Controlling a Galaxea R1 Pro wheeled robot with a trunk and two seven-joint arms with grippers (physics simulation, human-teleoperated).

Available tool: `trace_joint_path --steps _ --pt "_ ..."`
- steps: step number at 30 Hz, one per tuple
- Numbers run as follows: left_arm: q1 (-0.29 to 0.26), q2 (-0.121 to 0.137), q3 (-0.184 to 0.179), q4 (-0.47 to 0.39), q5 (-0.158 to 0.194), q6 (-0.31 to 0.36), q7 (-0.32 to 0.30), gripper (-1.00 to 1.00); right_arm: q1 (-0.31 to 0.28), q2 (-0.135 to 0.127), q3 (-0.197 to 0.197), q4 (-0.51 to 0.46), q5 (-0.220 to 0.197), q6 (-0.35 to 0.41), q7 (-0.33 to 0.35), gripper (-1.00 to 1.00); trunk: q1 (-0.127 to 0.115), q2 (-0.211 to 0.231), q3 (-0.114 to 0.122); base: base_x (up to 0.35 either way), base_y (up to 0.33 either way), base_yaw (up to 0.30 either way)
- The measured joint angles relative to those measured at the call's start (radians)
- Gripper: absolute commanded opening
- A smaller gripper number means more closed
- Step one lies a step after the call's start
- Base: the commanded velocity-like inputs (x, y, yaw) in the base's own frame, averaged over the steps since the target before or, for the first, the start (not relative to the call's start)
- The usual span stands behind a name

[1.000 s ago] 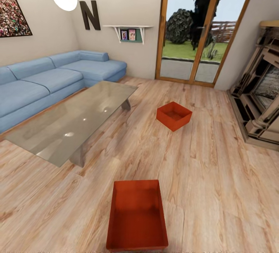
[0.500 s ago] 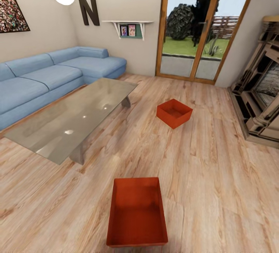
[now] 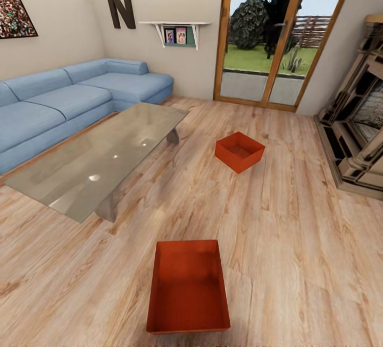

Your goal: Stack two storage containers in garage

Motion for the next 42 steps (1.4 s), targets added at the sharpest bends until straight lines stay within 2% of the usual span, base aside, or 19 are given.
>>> trace_joint_path --steps 42 --pt "0.0 0.0 0.0 0.0 0.0 0.0 0.0 1.0 0.0 0.0 0.001 0.0 0.0 0.0 0.0 1.0 0.0 0.0 -0.066 0.0 0.0 0.0"
